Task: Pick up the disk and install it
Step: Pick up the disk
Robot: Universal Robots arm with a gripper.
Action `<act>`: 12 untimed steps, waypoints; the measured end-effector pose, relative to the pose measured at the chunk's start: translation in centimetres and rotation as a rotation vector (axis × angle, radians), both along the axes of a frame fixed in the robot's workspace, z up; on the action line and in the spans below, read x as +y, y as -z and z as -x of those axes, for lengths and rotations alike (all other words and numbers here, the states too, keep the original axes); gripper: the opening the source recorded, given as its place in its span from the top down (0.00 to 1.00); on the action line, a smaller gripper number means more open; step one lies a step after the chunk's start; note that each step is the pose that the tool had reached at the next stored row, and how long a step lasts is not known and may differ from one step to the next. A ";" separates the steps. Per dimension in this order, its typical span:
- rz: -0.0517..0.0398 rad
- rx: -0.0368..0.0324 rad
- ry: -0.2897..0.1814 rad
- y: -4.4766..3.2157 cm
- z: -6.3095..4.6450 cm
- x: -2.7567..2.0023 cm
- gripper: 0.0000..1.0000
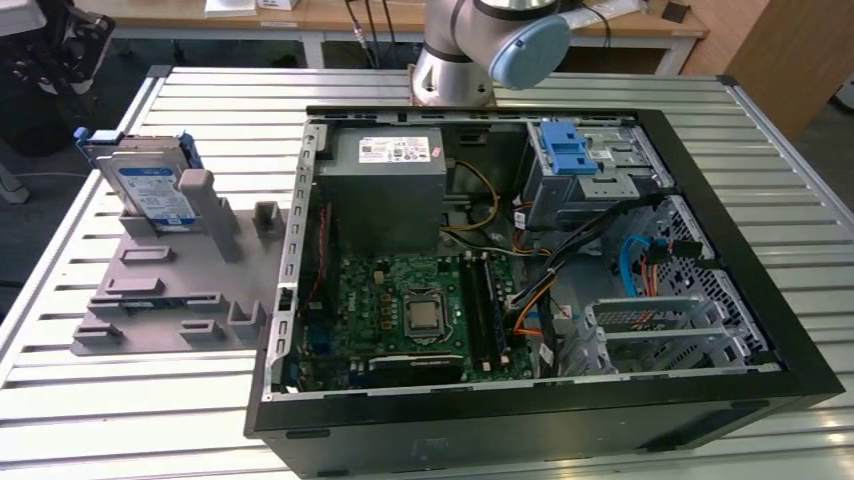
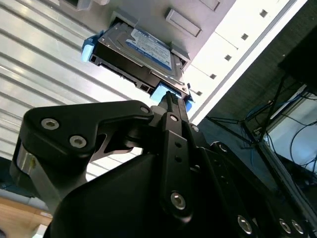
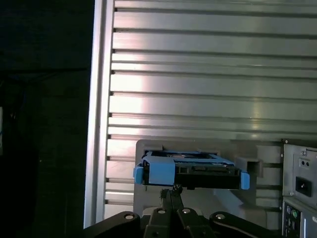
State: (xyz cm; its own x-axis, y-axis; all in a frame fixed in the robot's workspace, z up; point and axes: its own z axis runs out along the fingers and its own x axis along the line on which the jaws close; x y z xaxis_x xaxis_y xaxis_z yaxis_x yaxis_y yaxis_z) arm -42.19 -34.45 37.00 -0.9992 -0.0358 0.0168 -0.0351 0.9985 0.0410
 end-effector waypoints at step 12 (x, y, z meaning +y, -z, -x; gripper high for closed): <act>0.0000 -0.0001 -0.195 0.04 0.0 0.00 0.89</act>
State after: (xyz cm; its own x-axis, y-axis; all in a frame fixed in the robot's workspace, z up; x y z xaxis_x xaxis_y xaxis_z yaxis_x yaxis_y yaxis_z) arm -42.19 -34.45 36.97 -0.9733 -0.2289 0.0167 -0.2281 0.9728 0.0410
